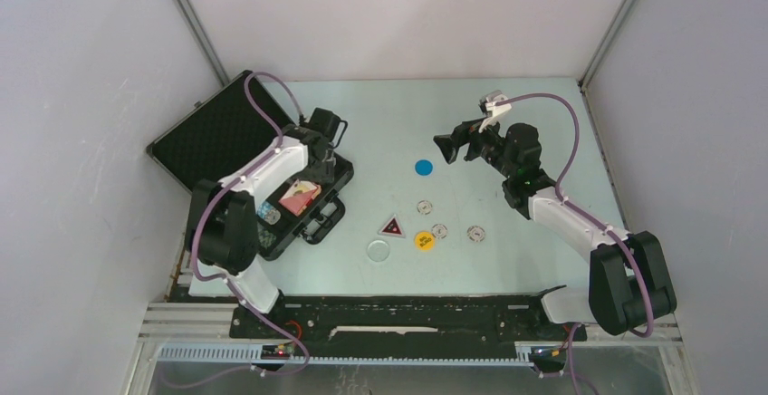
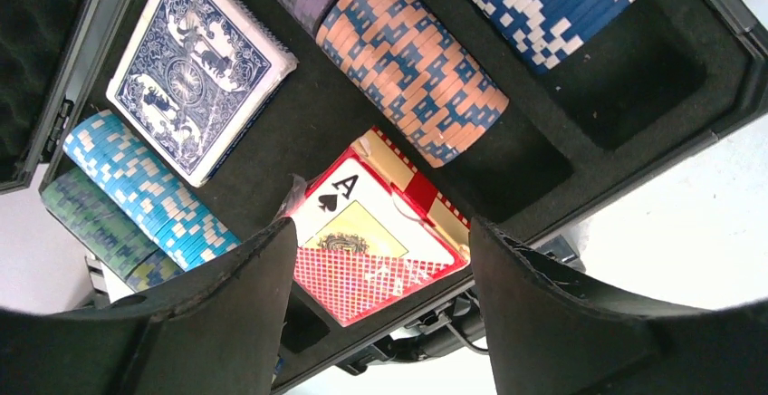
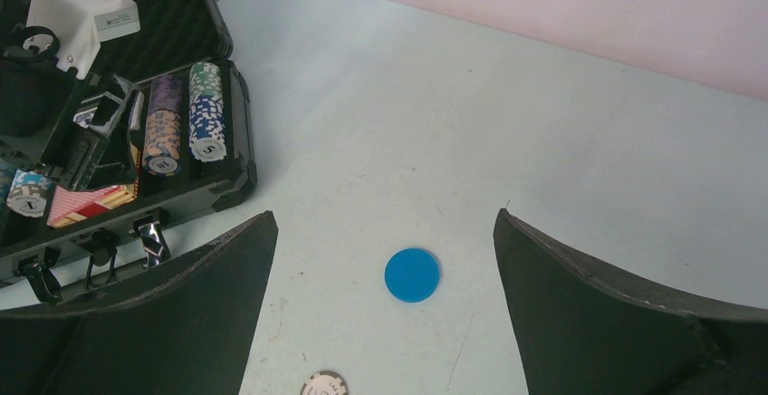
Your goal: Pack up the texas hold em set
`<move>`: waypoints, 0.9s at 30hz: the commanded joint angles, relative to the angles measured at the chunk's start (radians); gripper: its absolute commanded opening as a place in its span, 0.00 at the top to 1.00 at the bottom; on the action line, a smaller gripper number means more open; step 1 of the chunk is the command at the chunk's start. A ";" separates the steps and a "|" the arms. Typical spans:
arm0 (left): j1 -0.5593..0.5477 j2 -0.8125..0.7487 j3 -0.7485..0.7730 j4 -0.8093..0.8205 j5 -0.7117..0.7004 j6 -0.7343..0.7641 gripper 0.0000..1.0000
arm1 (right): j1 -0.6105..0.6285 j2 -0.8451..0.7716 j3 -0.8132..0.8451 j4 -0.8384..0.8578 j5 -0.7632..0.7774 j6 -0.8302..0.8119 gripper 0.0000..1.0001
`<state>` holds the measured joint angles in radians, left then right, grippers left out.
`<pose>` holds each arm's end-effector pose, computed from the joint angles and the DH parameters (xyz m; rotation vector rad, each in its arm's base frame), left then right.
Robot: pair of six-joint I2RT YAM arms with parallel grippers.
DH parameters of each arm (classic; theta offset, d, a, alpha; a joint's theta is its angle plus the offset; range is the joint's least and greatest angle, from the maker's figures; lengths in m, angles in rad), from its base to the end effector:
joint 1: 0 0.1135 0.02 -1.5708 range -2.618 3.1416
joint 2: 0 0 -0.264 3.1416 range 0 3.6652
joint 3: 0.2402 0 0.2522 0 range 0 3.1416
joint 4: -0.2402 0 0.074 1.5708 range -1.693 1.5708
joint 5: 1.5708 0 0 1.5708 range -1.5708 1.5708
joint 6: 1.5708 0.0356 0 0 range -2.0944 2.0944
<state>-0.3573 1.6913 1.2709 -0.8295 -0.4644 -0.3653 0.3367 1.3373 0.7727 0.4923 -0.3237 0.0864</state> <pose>0.3178 -0.1016 0.2300 -0.1119 2.6485 0.4344 0.2845 0.1116 0.2822 -0.4555 1.6090 0.5868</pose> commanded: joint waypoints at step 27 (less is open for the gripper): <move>0.028 -0.039 -0.054 0.022 -0.047 -0.098 0.35 | 0.008 -0.004 -0.001 0.051 0.005 -0.011 0.00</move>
<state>-0.3481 1.7275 1.2812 -0.8341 -0.4583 -0.4202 0.3367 1.3373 0.7727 0.5022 -0.3237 0.0868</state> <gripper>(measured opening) 0.658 0.993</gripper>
